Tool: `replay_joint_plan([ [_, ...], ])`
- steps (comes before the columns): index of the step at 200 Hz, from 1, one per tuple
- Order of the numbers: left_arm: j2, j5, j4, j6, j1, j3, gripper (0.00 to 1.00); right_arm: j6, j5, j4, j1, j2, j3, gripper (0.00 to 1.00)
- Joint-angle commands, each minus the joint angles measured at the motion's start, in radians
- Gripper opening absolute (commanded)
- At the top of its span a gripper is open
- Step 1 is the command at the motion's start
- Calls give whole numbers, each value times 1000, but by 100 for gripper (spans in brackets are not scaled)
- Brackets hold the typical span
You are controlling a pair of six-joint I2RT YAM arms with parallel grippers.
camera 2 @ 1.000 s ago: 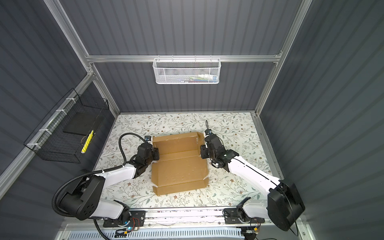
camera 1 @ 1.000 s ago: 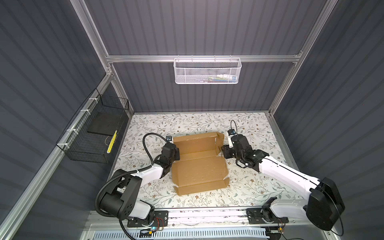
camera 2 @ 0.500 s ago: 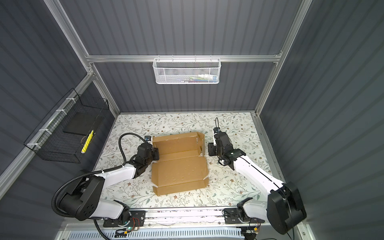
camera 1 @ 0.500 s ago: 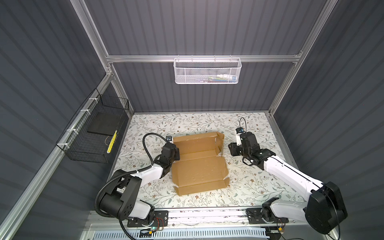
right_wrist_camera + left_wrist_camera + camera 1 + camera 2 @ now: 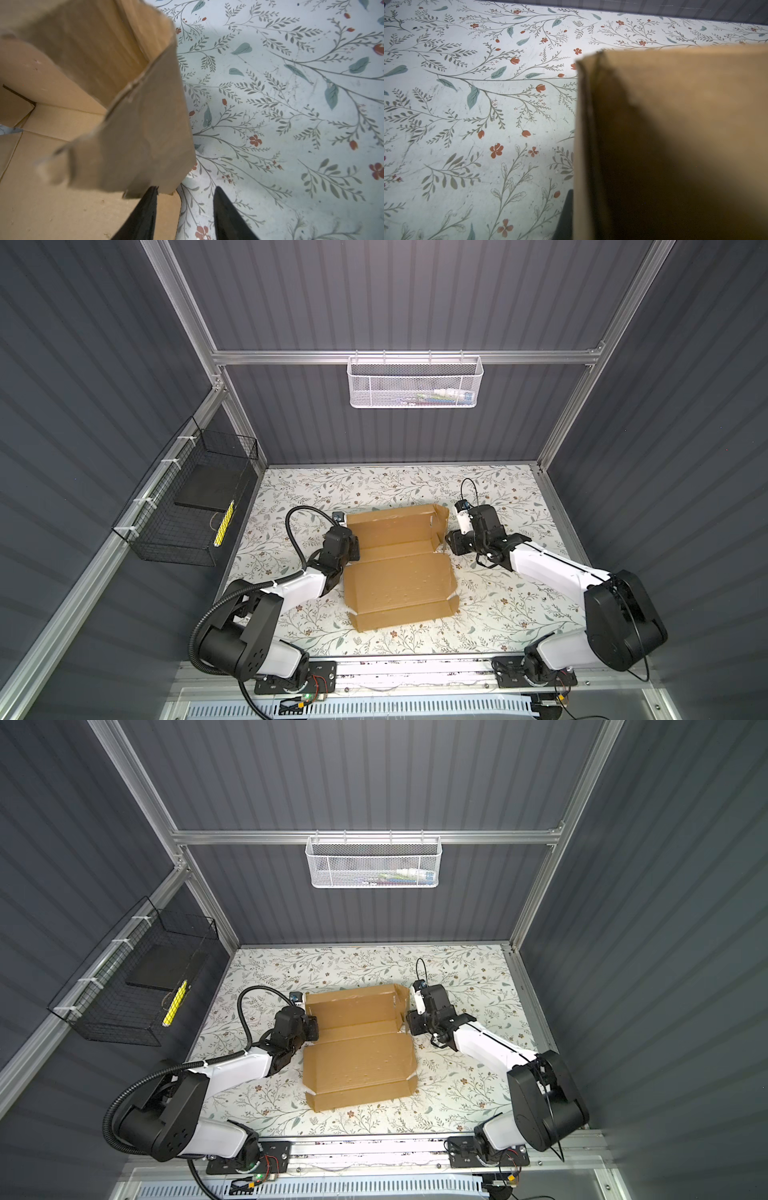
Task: Fold the paper box
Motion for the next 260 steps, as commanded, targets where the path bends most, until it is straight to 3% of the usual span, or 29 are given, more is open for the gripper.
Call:
replay_joint_plan([
  [1, -19, 12, -8, 22, 2, 26, 0, -48, -36, 54, -3, 13, 21, 47],
  [125, -1, 27, -1, 25, 1, 35, 0, -114, -74, 68, -3, 98, 118, 47],
  [260, 21, 48, 0, 27, 2, 56, 0, -101, -145, 94, -1, 115, 131, 44],
])
